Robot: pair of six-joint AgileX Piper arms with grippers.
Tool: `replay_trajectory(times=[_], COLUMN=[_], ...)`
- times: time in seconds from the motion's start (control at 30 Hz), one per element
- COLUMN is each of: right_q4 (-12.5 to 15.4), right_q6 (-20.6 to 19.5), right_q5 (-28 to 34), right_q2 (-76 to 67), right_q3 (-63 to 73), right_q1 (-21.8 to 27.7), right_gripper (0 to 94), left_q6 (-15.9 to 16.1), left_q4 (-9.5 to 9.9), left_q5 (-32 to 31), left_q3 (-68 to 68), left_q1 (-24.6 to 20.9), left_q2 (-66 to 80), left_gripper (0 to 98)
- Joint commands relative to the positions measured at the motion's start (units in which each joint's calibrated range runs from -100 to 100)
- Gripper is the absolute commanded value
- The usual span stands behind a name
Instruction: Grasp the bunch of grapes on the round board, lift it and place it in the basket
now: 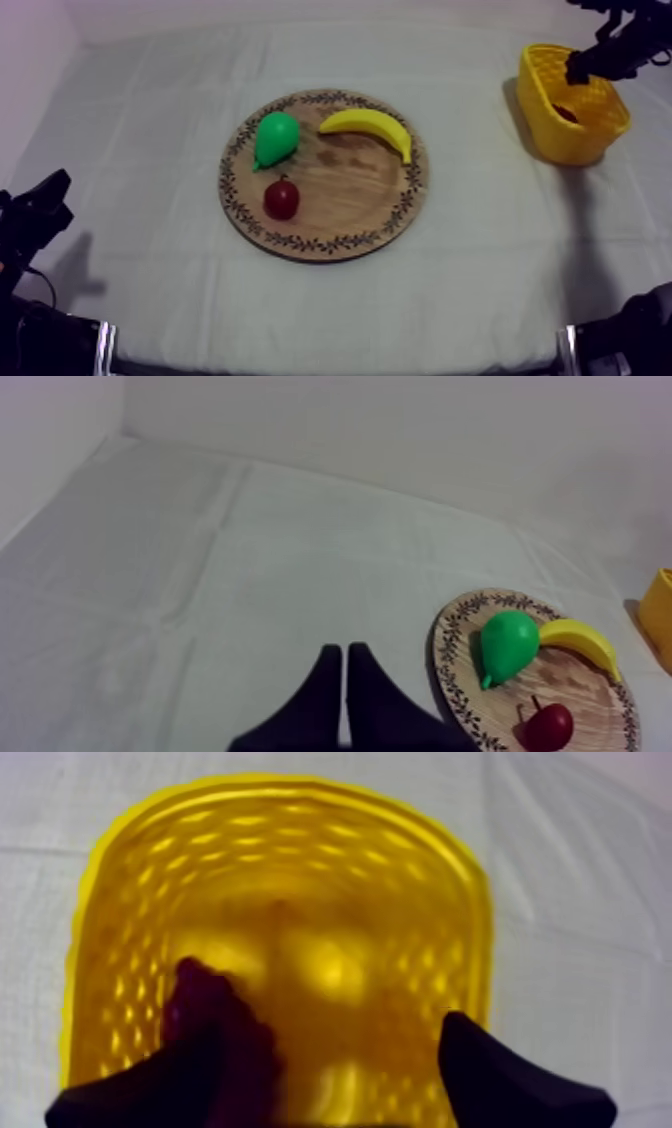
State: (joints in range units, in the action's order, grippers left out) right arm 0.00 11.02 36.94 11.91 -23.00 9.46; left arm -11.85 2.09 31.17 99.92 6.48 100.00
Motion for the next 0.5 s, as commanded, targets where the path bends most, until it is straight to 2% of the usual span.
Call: replay_trajectory(times=[0.0,0.47], right_q4=[0.47,2.54], right_q6=[0.49,2.64], right_q5=[0.17,-0.70], right_q2=[-1.87,-20.27], right_q3=[-0.45,-12.79], right_q1=[0.27,0.33], right_gripper=[61.2,58.8], left_q6=[0.02,0.01], left_q4=[0.03,0.03], left_q5=[-0.05,-0.05], left_q3=[-0.03,-0.03], left_q1=[0.00,0.00], left_q2=[0.00,0.00], left_gripper=[0.1,0.1])
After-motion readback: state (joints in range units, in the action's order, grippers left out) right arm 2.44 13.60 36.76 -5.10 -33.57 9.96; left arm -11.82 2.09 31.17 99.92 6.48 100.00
